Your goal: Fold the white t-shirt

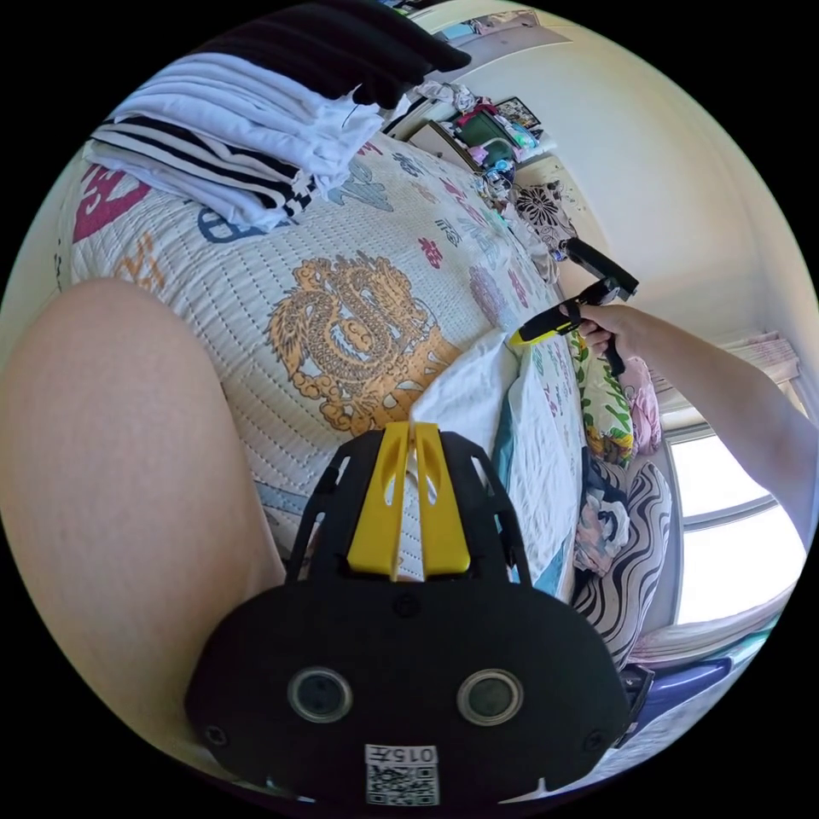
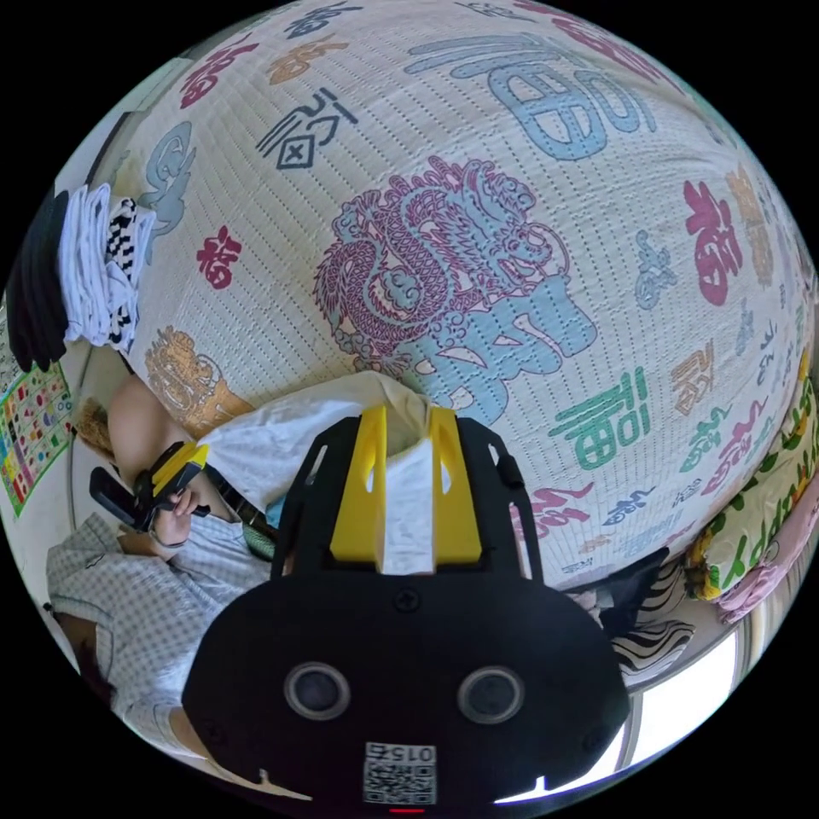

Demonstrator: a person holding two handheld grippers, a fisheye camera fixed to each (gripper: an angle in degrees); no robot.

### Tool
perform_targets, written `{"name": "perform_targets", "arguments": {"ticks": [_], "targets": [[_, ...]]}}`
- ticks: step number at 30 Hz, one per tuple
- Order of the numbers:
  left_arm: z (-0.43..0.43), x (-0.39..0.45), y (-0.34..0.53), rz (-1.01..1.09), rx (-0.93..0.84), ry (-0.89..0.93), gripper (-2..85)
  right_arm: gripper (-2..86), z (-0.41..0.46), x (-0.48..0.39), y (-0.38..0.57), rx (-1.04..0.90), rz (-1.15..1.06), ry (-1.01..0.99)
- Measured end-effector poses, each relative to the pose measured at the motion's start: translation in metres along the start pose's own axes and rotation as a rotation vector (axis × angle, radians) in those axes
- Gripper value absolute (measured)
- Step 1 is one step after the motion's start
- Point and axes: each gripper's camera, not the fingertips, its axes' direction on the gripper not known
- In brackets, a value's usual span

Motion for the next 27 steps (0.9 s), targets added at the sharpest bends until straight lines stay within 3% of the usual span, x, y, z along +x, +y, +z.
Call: {"name": "perform_targets", "arguments": {"ticks": [6,10,15,19,27], "targets": [[-0.004,0.003,0.006,0.001,0.022,0.009,-0.7,0.9,0.003,0.017,0.014,0.010,-0.023,0.096],[-0.028,0.002,0.010,-0.017,0.095,0.105,-0.7,0.1,-0.002,0.029,0.031,0.049,-0.022,0.108],[-0.062,-0.002,0.017,-0.037,0.134,0.177,-0.7,-0.2,-0.014,0.046,0.064,0.221,-0.038,-0.026],[-0.080,0.032,0.028,0.159,0.124,0.148,-0.7,-0.4,-0.005,0.056,0.106,0.272,-0.098,0.002],[-0.076,0.156,0.096,0.724,0.065,0.204,-0.6,-0.3,0.026,0.156,0.276,0.505,-0.076,-0.200]]}}
